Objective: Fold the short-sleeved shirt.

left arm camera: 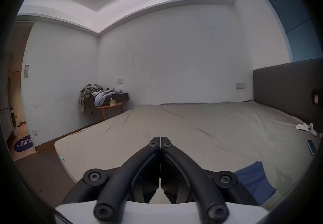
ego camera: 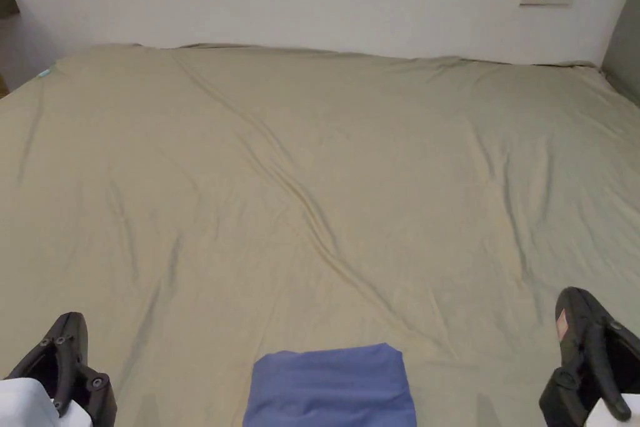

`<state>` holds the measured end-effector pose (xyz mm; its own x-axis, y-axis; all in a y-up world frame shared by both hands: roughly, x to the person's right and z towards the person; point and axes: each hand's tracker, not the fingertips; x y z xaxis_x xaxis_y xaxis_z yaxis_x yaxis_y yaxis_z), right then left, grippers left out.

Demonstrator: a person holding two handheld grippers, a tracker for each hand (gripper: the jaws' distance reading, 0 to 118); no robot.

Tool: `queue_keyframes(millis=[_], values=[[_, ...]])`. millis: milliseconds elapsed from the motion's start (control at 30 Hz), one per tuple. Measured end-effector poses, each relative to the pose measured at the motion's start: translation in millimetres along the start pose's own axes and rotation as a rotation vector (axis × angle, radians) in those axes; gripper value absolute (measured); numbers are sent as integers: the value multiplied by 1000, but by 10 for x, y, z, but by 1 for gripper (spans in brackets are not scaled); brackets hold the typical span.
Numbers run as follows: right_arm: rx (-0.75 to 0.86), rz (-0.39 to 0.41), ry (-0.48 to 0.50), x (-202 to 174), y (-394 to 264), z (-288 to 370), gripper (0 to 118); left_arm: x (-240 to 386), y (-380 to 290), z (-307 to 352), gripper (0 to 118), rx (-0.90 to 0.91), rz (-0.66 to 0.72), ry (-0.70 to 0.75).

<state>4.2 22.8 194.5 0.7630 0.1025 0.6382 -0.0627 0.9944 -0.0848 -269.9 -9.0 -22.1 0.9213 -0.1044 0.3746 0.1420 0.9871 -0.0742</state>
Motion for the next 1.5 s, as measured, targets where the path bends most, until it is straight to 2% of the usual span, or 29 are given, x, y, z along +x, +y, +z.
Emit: queue_keyframes(millis=[33,67,133,167,200,233,267,333,367,400,500,567,600,667,700,767,800,867,967,1067,1167,1233,1267,1300,1367,1433,1467,1500], values=[[-29,33,47,-77,116,-158,3,-45,6,-13,0,-21,23,-9],[-150,61,115,-158,221,-368,3,-73,11,-29,0,-43,41,-14],[-502,60,267,-276,191,-856,3,-91,13,-82,0,-79,45,-19],[-719,-37,395,-340,32,-1132,3,-103,12,-112,0,-109,53,-32],[-837,-101,467,-424,-90,-1370,3,-116,-2,-139,0,-134,75,-53],[-972,-112,506,-523,-322,-1557,3,-130,-18,-175,0,-165,98,-75],[-1065,-76,505,-618,-536,-1678,3,-129,-25,-210,0,-198,111,-91],[-1168,104,459,-816,-893,-1769,3,-130,-82,-278,0,-255,105,-110],[-1206,155,439,-891,-1041,-1817,3,-134,-115,-308,0,-273,104,-109],[-1241,171,432,-923,-1147,-1848,3,-148,-148,-339,0,-306,116,-125],[-1275,144,434,-1000,-1341,-1882,3,-207,-243,-501,1,-430,163,-203],[-1274,149,426,-1022,-1339,-1891,3,-326,-293,-695,5,-540,242,-337],[-1275,154,427,-1003,-1321,-1886,3,-413,-308,-843,8,-600,327,-422],[-1282,154,436,-977,-1324,-1917,3,-595,-392,-1283,29,-812,500,-678],[-1286,150,441,-966,-1339,-1921,3,-595,-444,-1456,62,-909,528,-743],[-1284,134,444,-935,-1346,-1905,3,-503,-633,-1770,115,-1060,537,-897],[-1281,125,443,-924,-1349,-1898,3,-457,-667,-1823,117,-1081,581,-998],[-1271,96,442,-898,-1364,-1852,3,-381,-876,-2040,118,-1200,743,-1178],[-1254,48,442,-834,-1378,-1813,3,-153,-1172,-2174,118,-1292,913,-1196],[-1227,2,439,-770,-1403,-1764,3,80,-1420,-2253,118,-1314,855,-1167],[-1200,-32,437,-727,-1423,-1701,3,299,-1516,-2193,118,-1320,649,-1214],[-1179,-43,439,-706,-1433,-1662,3,393,-1531,-2197,118,-1267,696,-1394],[-1170,-54,437,-720,-1422,-1630,3,479,-1550,-2192,118,-1293,691,-1377],[-1158,-66,437,-707,-1424,-1609,3,556,-1584,-2198,112,-1320,686,-1320],[-1132,-114,431,-649,-1426,-1553,3,686,-1525,-2146,93,-1310,719,-1318],[-1100,-168,416,-556,-1420,-1515,3,710,-1509,-2155,46,-1315,683,-1206],[-1061,-217,416,-474,-1376,-1464,3,664,-1526,-2186,40,-1305,649,-1170],[-1025,-274,417,-390,-1320,-1417,3,637,-1521,-2196,39,-1303,647,-1162]])
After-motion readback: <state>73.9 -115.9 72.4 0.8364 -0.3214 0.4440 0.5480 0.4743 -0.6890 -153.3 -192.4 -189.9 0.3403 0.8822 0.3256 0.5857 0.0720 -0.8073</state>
